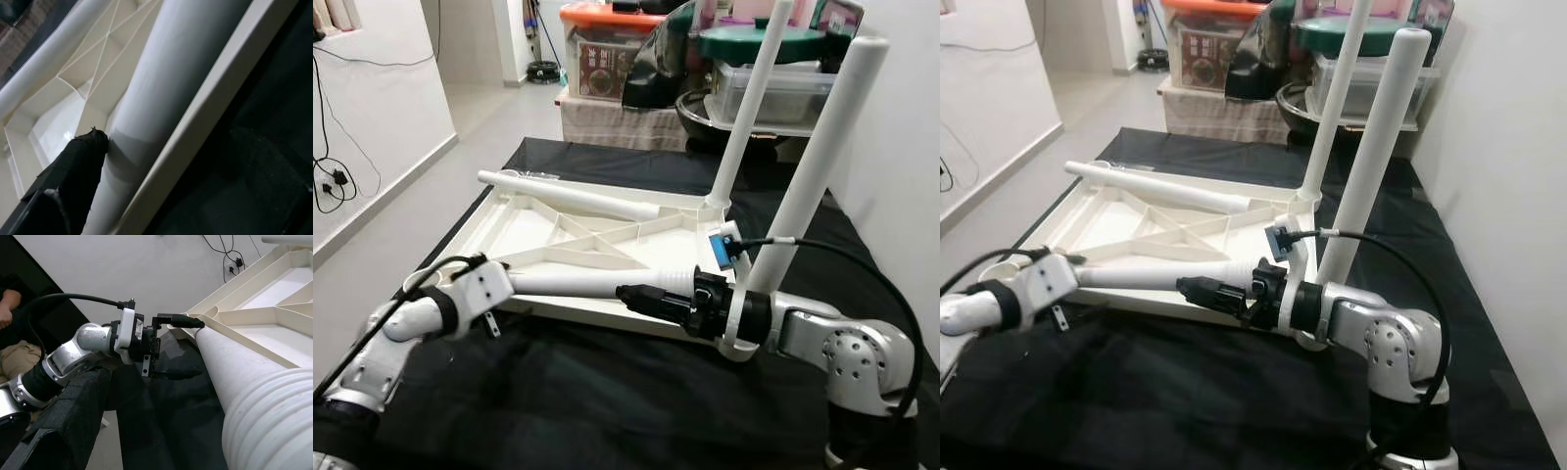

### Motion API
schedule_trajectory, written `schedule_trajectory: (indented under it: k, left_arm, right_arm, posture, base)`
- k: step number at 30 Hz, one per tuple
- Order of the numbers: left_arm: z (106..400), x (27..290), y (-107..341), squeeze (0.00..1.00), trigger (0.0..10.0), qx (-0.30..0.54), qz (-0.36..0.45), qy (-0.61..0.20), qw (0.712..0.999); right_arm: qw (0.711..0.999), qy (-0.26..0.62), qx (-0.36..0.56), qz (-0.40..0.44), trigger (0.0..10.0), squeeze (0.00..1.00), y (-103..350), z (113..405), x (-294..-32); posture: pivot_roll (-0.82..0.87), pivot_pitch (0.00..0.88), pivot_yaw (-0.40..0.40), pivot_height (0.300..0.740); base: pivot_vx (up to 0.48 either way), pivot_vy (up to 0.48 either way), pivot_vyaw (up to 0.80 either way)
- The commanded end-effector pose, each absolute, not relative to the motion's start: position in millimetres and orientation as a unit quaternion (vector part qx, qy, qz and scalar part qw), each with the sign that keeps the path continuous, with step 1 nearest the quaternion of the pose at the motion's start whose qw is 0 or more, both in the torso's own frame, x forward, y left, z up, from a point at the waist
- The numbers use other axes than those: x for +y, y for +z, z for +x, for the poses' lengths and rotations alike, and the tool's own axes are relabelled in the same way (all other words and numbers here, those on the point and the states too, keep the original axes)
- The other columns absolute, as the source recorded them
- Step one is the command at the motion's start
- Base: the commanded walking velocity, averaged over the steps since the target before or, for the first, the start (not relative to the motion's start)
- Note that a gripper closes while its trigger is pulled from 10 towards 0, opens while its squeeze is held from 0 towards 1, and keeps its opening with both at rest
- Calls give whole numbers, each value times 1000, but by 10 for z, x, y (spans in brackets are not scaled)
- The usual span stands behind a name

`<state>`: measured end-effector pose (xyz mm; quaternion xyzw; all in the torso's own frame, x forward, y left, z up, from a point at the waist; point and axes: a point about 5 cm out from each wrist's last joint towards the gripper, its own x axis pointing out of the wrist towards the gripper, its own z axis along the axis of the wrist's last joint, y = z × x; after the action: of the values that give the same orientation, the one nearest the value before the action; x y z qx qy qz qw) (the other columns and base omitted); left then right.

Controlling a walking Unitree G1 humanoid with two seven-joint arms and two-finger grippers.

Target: Building children table

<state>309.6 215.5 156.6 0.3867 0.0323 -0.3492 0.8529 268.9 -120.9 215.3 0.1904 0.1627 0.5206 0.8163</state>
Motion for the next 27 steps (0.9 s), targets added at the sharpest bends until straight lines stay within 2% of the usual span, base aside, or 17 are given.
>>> schedule_trajectory:
  k: [1,8,11,21,22,27]
  left_arm:
    - [3102,2063,1551,0,10000,28,388,-378,840]
    - [3094,2017,1576,0,10000,15,391,-395,831]
    - [3198,2133,1562,0,10000,20,410,-378,830]
    - [3320,2183,1551,0,9804,32,428,-373,823]
    - [3334,2198,1525,0,0,41,426,-374,823]
    - [3364,2236,1463,0,0,58,425,-371,824]
  right_arm:
    - [804,550,133,184,10000,0,2269,2676,-1128]
    - [802,555,129,179,10000,0,2292,2680,-1118]
    - [791,579,119,157,10000,0,2342,2648,-1065]
    - [780,599,108,142,10000,0,2408,2608,-1028]
    - [778,603,105,140,10000,0,2422,2595,-1023]
    - [773,613,98,135,10000,0,2457,2564,-1011]
  posture:
    - [-53,0,-33,740]
    - [-45,0,-38,740]
    - [-46,0,-36,740]
    - [-48,0,-34,740]
    - [-58,0,-27,740]
    - [-58,0,-27,740]
  base:
    - [0,0,0]
    - [0,0,0]
    - [0,0,0]
    - [0,0,0]
    - [0,0,0]
    - [0,0,0]
